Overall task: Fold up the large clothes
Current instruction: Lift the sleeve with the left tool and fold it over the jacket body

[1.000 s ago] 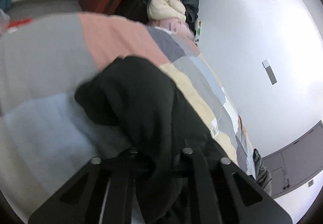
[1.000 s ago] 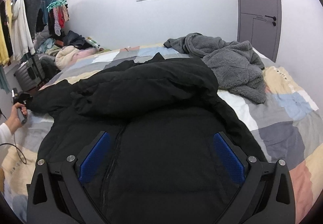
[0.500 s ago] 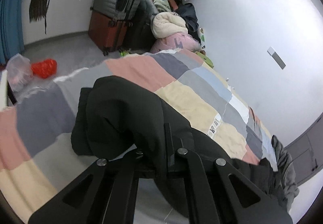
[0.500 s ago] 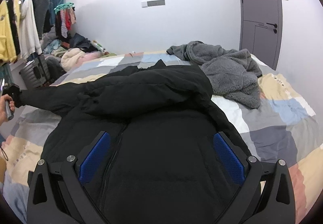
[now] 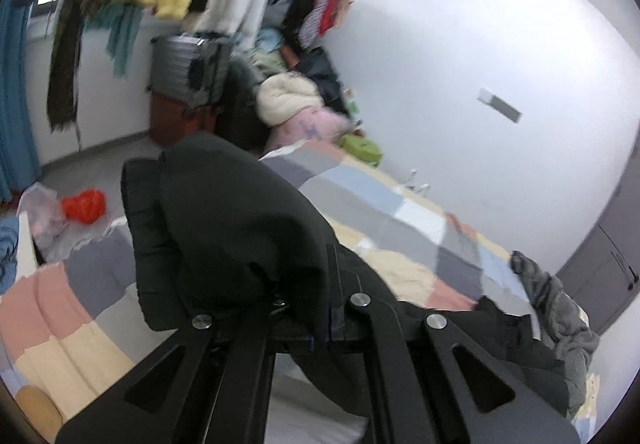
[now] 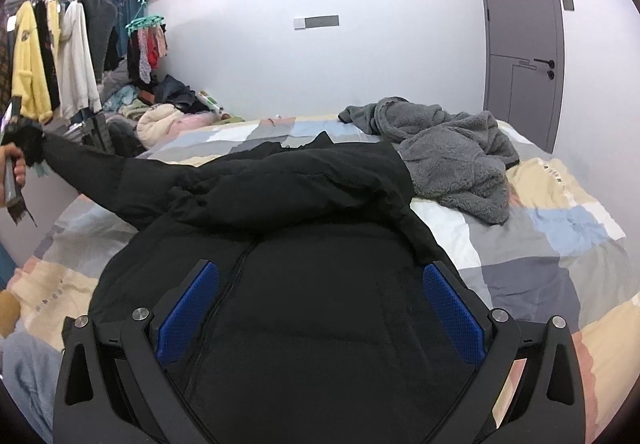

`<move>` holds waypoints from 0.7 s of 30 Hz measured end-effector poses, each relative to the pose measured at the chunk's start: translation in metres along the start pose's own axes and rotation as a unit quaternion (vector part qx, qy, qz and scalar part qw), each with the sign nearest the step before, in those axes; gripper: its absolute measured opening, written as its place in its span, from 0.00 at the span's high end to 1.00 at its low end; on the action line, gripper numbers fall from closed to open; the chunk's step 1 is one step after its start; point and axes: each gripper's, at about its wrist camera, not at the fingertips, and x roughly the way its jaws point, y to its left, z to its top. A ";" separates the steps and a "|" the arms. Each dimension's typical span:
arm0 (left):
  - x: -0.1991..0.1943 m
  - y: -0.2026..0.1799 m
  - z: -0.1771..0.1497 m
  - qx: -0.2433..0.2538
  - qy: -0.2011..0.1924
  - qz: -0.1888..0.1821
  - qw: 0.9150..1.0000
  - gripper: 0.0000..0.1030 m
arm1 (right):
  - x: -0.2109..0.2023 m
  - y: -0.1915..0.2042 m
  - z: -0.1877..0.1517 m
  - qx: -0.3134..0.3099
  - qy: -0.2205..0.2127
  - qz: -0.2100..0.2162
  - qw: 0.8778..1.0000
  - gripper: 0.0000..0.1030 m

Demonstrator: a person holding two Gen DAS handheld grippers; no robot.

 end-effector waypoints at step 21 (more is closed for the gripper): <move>-0.037 -0.268 -0.092 0.155 0.004 -0.137 0.978 0.98 | -0.021 -0.018 -0.005 0.014 -0.016 0.016 1.000 0.00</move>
